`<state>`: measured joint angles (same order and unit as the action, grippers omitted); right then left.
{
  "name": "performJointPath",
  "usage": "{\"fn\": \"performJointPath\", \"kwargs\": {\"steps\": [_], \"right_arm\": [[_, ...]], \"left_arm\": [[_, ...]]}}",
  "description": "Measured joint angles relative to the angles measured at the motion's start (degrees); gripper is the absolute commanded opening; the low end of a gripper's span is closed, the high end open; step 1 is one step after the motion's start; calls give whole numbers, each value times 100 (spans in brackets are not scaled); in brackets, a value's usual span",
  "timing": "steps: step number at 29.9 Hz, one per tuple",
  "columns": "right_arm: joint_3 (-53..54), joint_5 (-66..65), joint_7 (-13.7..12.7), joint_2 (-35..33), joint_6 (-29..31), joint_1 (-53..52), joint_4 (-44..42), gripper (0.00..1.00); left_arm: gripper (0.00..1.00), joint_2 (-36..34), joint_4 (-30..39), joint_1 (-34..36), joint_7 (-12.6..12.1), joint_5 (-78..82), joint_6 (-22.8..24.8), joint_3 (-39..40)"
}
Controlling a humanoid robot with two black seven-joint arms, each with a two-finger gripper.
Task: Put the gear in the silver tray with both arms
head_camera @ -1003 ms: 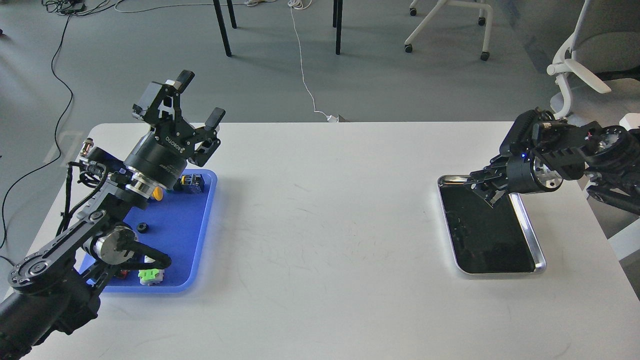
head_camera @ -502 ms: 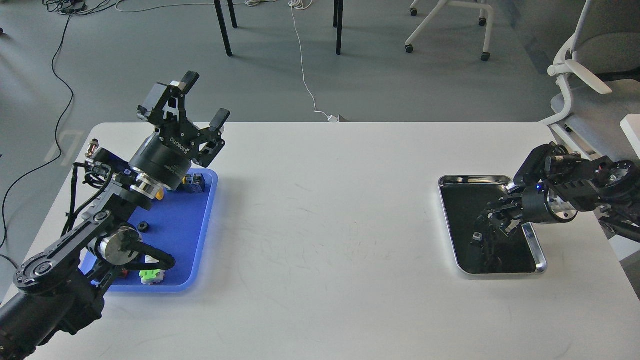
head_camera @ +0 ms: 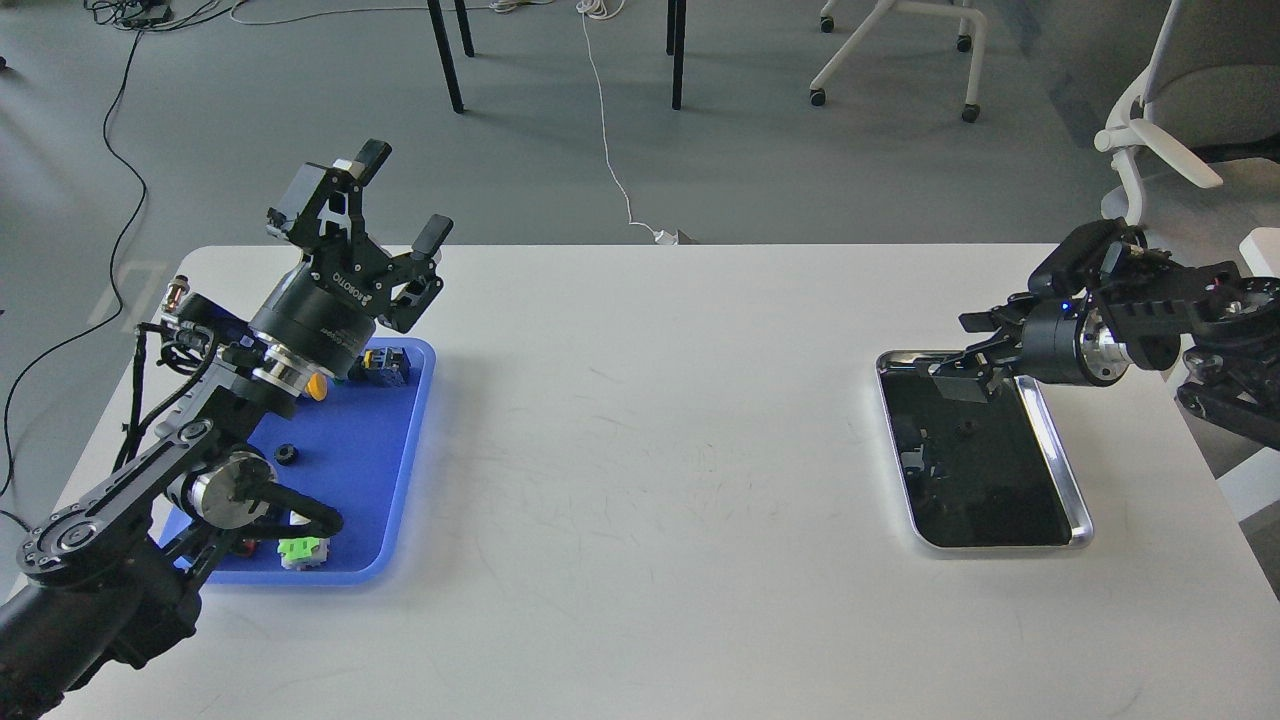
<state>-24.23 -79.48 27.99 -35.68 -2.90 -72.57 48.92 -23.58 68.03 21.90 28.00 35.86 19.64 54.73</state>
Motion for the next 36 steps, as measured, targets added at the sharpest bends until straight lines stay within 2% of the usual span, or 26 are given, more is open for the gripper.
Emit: {"fn": "performJointPath", "kwargs": {"steps": [8, 13, 18, 22, 27, 31, 36], "right_arm": [[1144, 3675, 0, 161, 26, 575, 169, 96], [1697, 5840, 0, 490, 98, 1208, 357, 96], [2618, 7531, 0, 478, 1121, 1921, 690, 96], [3280, 7976, 1, 466, 1707, 2463, 702, 96], [3444, 8016, 2, 457, 1839, 2724, 721, 96], [3453, 8016, 2, 462, 1847, 2740, 730, 96], [3452, 8005, 2, 466, 1848, 2698, 731, 96]], "left_arm": [[98, -299, 64, 7, 0, 219, 91, -62], [98, -679, 343, 1, 0, 1642, 280, -97], [98, -1245, 671, 35, 0, 3650, 461, -423], [98, -1884, 815, 240, 0, 5635, 451, -925], [98, -2444, 688, 647, 1, 7656, 430, -1288], [97, -2713, 230, 918, 1, 8412, 477, -1646], [94, -2679, -614, 1584, 1, 8765, 480, -2723]]}}
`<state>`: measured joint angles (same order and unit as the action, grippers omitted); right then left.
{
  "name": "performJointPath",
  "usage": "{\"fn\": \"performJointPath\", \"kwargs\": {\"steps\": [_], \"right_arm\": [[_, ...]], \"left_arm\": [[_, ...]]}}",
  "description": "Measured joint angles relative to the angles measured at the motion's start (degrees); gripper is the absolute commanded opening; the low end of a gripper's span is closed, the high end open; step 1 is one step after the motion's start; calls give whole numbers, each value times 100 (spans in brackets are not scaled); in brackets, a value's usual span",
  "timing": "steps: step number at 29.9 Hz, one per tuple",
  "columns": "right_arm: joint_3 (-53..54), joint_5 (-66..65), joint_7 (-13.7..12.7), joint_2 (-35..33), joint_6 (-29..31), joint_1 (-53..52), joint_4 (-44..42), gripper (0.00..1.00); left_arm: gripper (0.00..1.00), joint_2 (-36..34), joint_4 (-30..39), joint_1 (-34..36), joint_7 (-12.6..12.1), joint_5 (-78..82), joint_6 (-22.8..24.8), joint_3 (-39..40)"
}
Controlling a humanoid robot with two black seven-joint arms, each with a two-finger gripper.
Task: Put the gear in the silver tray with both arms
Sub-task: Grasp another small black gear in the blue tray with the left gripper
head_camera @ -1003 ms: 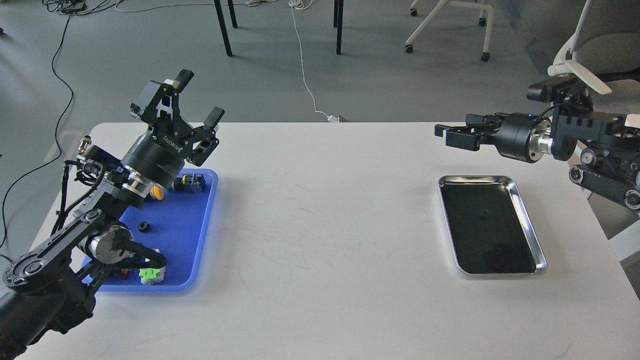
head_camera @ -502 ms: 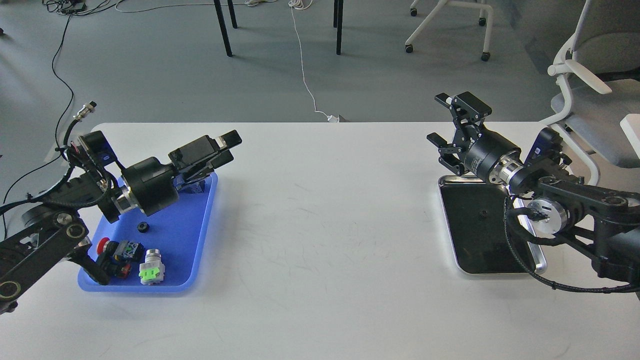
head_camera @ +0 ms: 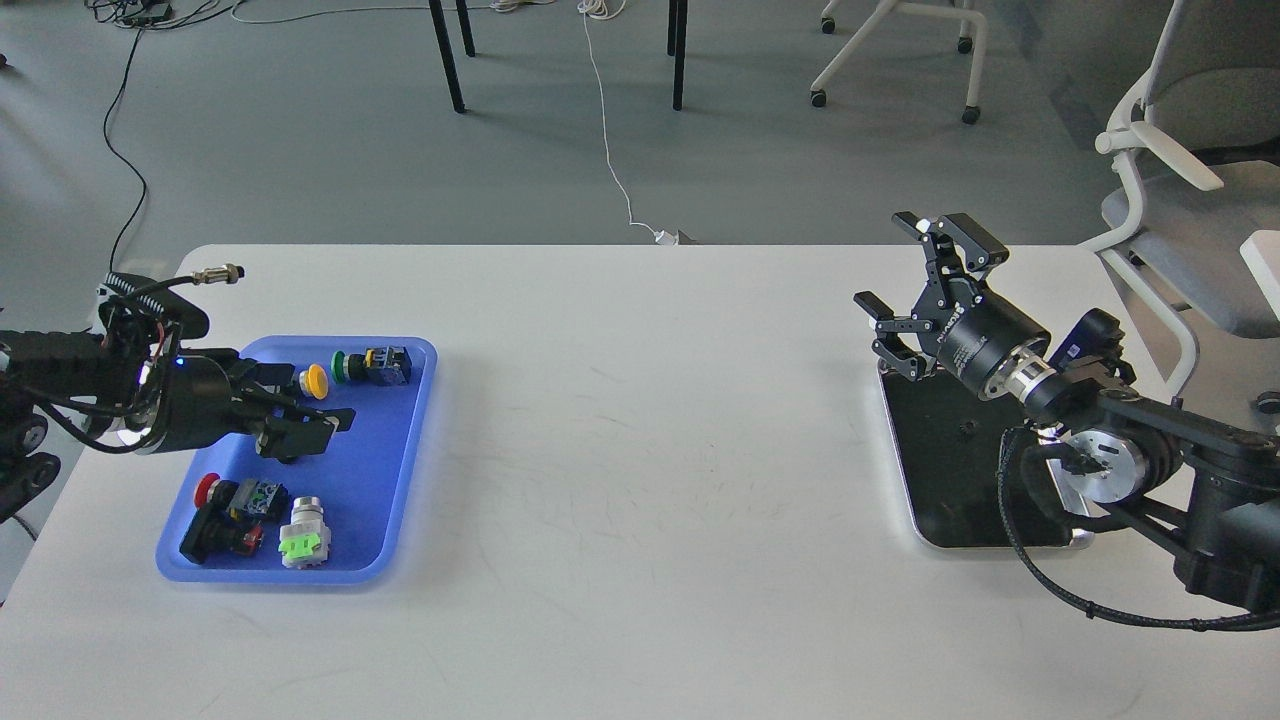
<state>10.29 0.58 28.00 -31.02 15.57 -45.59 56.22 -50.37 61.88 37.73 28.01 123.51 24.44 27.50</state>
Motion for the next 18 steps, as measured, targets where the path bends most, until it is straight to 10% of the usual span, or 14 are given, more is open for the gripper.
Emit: {"fn": "performJointPath", "kwargs": {"steps": [18], "right_arm": [[-27, -14, 0, -181, 1, -10, 26, 96]], "left_arm": [[63, 527, -932, 351, -2, -63, 43, -842]]}}
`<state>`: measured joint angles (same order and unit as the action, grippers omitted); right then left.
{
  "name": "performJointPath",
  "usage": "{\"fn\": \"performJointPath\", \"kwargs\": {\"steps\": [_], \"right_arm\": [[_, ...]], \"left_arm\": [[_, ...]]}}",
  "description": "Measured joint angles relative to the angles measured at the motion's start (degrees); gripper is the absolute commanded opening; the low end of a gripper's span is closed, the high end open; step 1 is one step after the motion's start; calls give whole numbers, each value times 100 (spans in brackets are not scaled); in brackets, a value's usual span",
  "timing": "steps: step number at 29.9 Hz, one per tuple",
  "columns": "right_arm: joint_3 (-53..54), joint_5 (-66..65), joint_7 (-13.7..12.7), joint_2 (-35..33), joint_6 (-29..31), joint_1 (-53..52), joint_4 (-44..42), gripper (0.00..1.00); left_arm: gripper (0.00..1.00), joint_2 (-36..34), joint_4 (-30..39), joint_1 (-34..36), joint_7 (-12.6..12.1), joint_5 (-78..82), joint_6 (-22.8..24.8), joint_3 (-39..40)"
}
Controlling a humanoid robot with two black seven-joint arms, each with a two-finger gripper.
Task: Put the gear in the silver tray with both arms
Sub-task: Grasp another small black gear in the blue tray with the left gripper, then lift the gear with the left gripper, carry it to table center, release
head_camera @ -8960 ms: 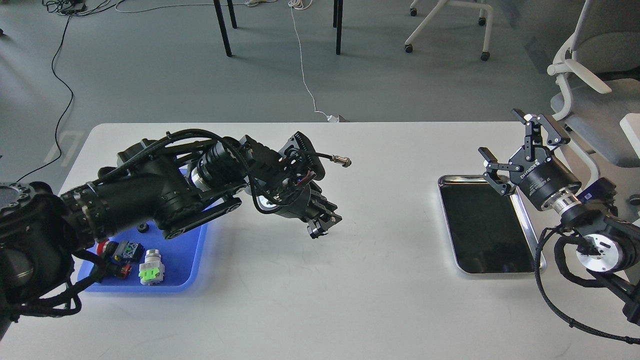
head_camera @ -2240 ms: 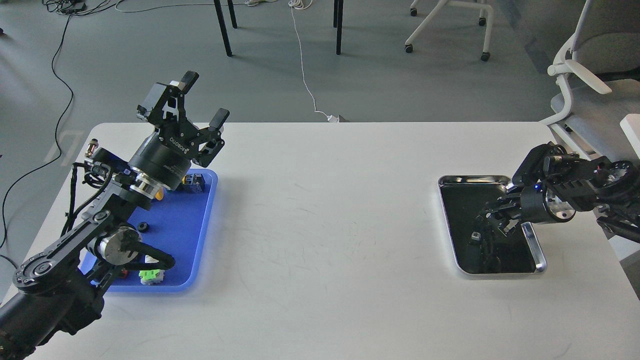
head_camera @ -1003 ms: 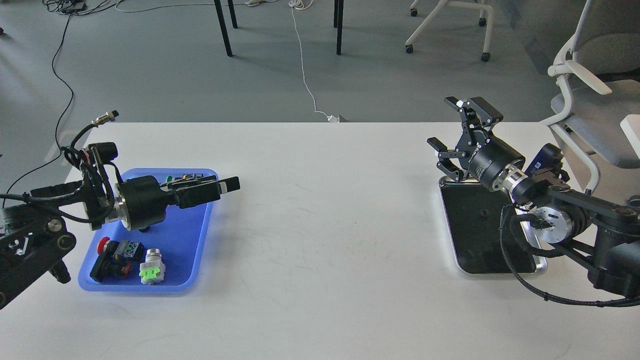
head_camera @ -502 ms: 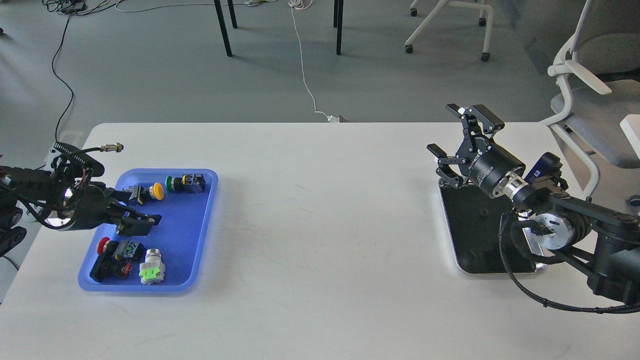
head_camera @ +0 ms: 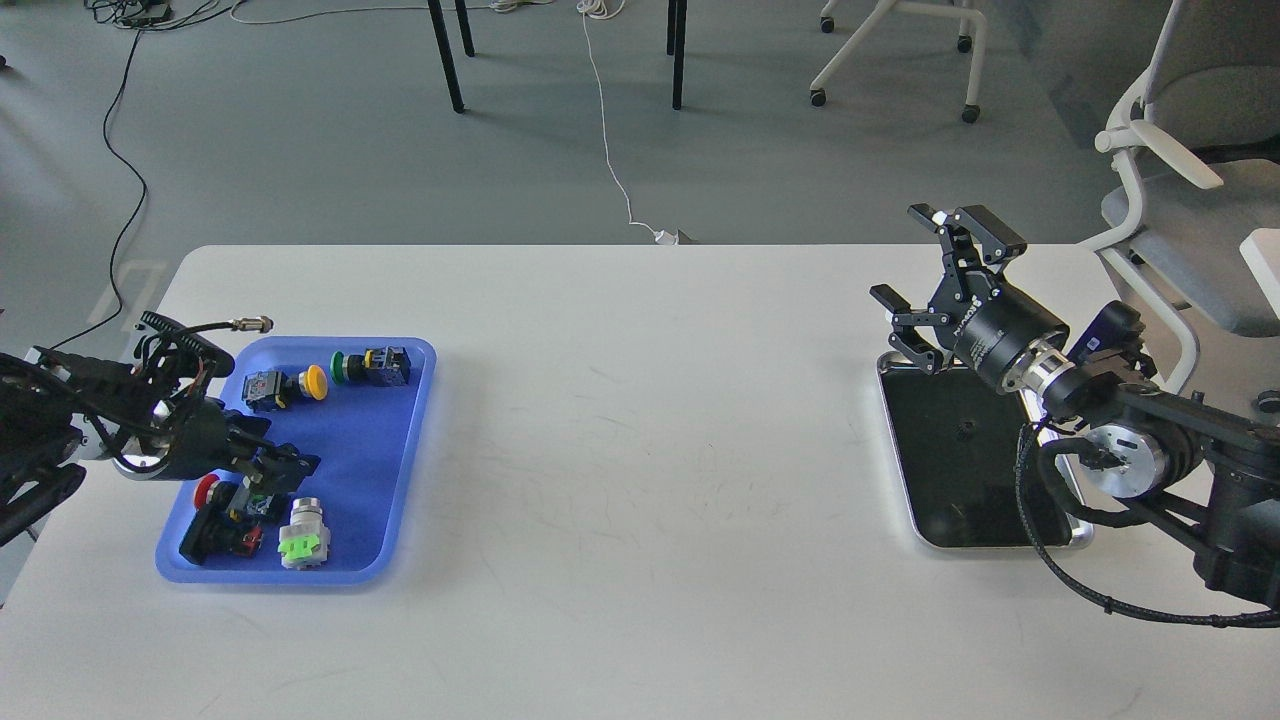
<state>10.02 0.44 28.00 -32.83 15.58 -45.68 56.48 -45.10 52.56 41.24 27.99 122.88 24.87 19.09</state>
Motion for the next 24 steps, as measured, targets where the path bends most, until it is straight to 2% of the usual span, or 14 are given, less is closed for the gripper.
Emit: {"fn": "performJointPath", "kwargs": {"steps": [6, 10, 13, 16, 24], "right_arm": [[0, 0, 0, -4, 0, 7, 4, 96], [0, 0, 0, -6, 0, 16, 4, 96], [0, 0, 0, -7, 0, 19, 4, 96], [1, 0, 0, -6, 0, 18, 4, 96], [14, 0, 0, -4, 0, 14, 4, 96]], "left_arm": [[46, 1, -2, -10, 0, -1, 0, -13], [27, 3, -15, -20, 2, 10, 0, -23], [16, 10, -35, -26, 3, 25, -1, -24], [10, 32, -48, -26, 3, 39, -9, -19], [10, 52, -55, 19, 2, 52, -24, -20]]}}
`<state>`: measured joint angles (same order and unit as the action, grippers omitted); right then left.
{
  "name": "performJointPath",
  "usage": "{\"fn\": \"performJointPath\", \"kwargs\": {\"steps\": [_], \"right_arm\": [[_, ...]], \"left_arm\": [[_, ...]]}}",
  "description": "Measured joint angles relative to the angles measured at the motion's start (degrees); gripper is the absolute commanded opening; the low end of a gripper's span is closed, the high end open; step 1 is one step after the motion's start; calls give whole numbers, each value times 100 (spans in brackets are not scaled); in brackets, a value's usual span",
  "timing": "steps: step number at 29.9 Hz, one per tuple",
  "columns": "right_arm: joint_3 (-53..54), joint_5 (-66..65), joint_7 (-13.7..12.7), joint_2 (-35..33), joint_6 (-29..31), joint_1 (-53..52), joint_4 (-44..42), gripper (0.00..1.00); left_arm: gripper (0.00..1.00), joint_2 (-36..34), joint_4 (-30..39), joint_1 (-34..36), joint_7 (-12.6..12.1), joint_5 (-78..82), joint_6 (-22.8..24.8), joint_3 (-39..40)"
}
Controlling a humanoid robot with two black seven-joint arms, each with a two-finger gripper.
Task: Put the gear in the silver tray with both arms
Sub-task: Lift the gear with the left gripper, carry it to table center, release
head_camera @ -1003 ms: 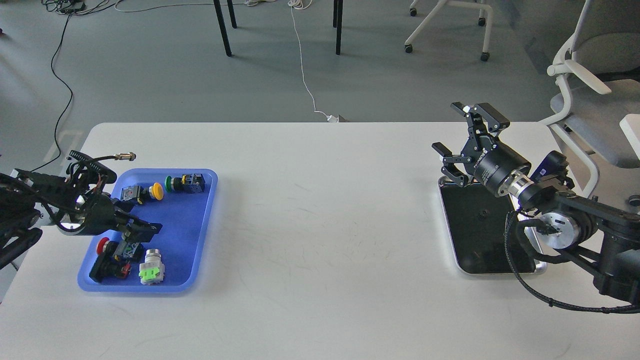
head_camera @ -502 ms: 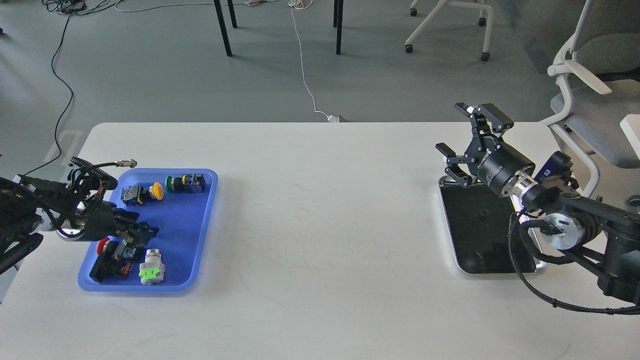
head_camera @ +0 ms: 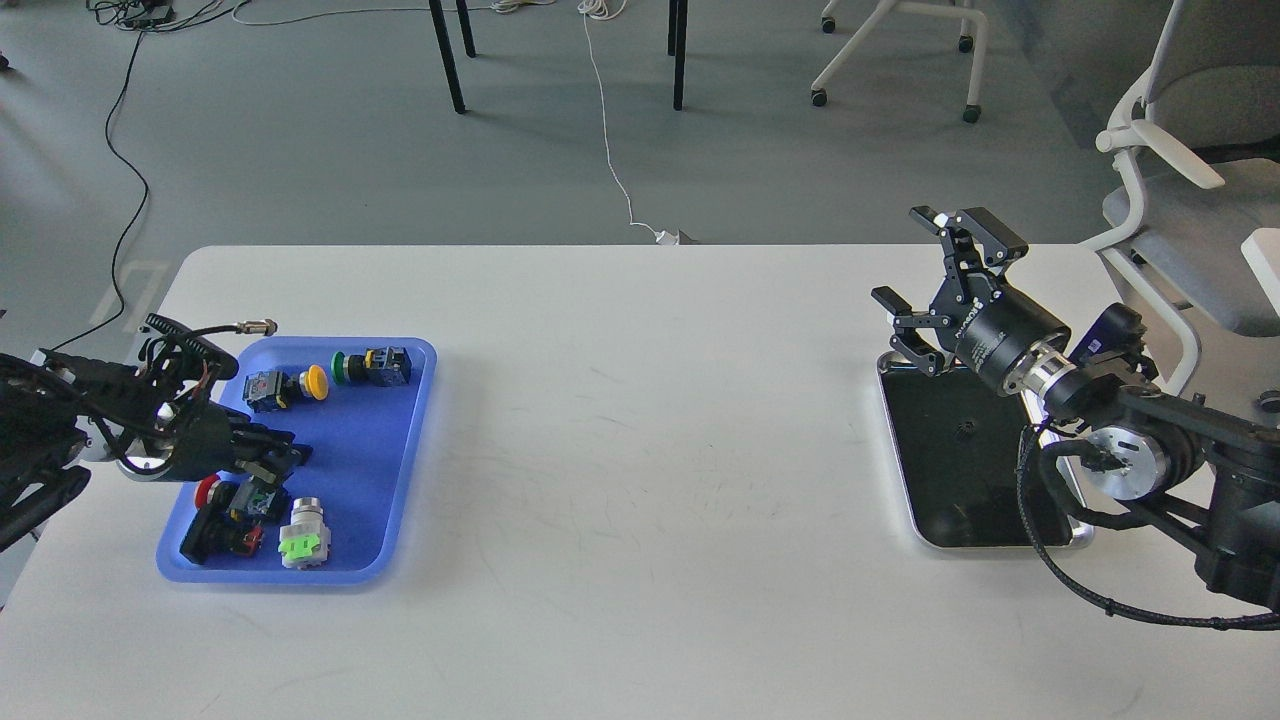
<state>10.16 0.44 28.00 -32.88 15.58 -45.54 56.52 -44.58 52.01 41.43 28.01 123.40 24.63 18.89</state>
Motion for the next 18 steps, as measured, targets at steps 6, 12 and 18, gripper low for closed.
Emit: {"fn": "performJointPath", "kwargs": {"steps": [6, 12, 18], "right_arm": [[5, 0, 0, -5, -2, -37, 0, 96], [5, 0, 0, 18, -3, -78, -15, 96], [-95, 0, 0, 37, -3, -561, -5, 96]], "left_arm": [[11, -1, 487, 358, -7, -12, 43, 22], [12, 228, 1725, 1213, -1, -18, 322, 29], [12, 1521, 2063, 1693, 1, -10, 337, 2]]}}
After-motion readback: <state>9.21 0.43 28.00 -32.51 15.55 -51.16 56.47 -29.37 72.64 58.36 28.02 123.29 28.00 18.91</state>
